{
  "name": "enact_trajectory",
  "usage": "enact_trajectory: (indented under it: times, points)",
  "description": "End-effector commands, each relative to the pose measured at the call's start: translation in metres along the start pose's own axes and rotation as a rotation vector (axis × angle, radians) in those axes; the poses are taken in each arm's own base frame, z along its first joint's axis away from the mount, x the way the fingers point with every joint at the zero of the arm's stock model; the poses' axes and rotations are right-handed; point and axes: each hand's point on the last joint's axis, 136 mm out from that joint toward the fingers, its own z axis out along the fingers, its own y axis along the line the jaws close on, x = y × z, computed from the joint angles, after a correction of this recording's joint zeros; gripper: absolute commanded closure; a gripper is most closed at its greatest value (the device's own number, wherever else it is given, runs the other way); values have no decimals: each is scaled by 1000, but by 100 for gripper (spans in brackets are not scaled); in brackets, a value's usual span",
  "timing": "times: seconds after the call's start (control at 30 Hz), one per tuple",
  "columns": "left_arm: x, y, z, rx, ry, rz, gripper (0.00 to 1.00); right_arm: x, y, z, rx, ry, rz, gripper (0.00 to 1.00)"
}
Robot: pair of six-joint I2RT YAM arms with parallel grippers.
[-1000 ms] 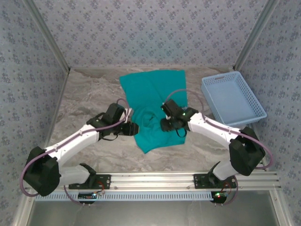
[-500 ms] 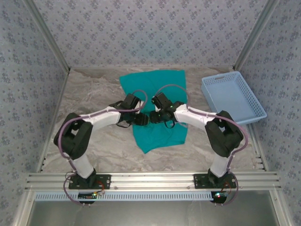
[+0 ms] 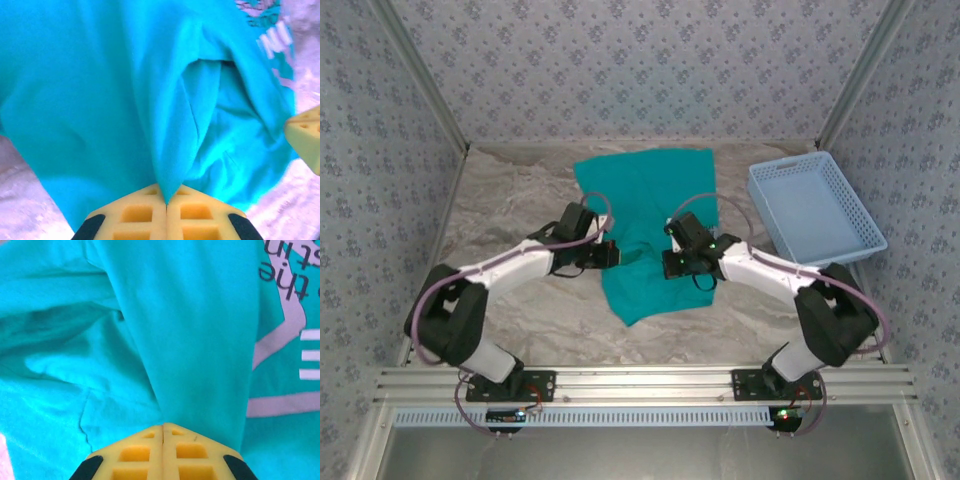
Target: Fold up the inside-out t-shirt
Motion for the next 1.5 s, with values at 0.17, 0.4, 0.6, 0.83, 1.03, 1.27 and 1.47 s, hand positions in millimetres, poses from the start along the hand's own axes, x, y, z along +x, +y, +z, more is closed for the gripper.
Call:
enact_trajectory:
  times: [0.17,0.4,0.6,0.83,1.03,1.27,1.47]
  points:
    - [77,35,28,47,186,-194,75,45,12,14,-65,140,-12,83]
    - [35,16,-10,15,44,-42,57,-22,50,-6,-100,29,-117,74]
    - [-7,0,-18,3,-64,186,55,-38,58,30,-108,25,-109,73]
    - [0,-7,18,-34,15,351,55,-18,40,61,-24,71,-94,67]
    - [3,11,49,-130,72,408,56,-16,40,58,-58,49,-92,97]
    - [-20,8,35,-147,17,403,100,-15,51,19,-153,29,-140,100]
    - [-31,-26,-14,74,-54,247,100,20,47,8,-174,39,-226,100]
